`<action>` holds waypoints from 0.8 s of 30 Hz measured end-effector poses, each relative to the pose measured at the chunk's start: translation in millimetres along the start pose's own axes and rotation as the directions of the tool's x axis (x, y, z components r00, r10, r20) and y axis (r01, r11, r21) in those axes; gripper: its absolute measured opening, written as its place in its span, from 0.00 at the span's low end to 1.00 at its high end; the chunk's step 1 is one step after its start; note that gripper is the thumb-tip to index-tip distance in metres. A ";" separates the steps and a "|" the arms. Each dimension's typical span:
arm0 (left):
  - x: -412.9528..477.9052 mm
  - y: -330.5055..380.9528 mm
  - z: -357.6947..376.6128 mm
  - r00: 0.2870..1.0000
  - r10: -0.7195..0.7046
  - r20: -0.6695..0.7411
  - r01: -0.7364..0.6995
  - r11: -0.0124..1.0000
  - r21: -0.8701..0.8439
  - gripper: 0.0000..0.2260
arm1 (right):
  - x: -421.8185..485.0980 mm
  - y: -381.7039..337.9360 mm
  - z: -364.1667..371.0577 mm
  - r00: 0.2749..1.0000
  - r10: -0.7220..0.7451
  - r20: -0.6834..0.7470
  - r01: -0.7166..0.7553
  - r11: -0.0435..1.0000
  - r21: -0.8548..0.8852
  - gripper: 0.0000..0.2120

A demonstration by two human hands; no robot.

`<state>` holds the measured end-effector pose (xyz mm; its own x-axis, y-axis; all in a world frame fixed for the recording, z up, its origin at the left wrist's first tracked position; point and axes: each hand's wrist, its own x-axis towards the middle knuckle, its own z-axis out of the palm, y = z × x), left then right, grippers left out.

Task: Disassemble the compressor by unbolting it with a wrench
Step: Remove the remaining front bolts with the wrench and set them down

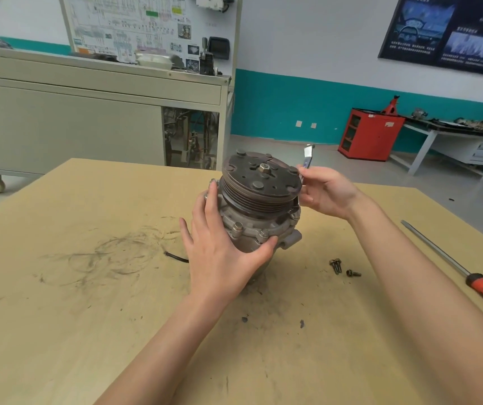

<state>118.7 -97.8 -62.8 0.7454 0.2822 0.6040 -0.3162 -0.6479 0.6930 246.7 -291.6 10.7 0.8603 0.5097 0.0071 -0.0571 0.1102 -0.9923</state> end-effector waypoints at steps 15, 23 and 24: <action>0.0 -0.4 1.8 1.000 -0.006 -0.011 0.006 1.000 0.011 0.52 | -97.7 49.8 79.6 0.328 -0.944 -0.030 0.465 0.189 -0.865 0.15; 0.5 0.2 2.1 1.000 -0.002 -0.023 0.002 1.000 0.011 0.52 | -110.5 71.2 92.2 0.239 -0.929 0.283 0.332 -0.195 -0.923 0.16; 0.3 0.2 2.0 1.000 0.000 -0.022 0.001 1.000 0.012 0.52 | -111.8 71.7 91.6 0.246 -0.931 0.268 0.333 -0.179 -0.926 0.17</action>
<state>120.1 -99.2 -63.3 0.7322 0.2983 0.6123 -0.3085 -0.6563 0.6886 100.0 -262.6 -49.9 0.1289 0.2518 0.9592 0.7654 -0.6402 0.0652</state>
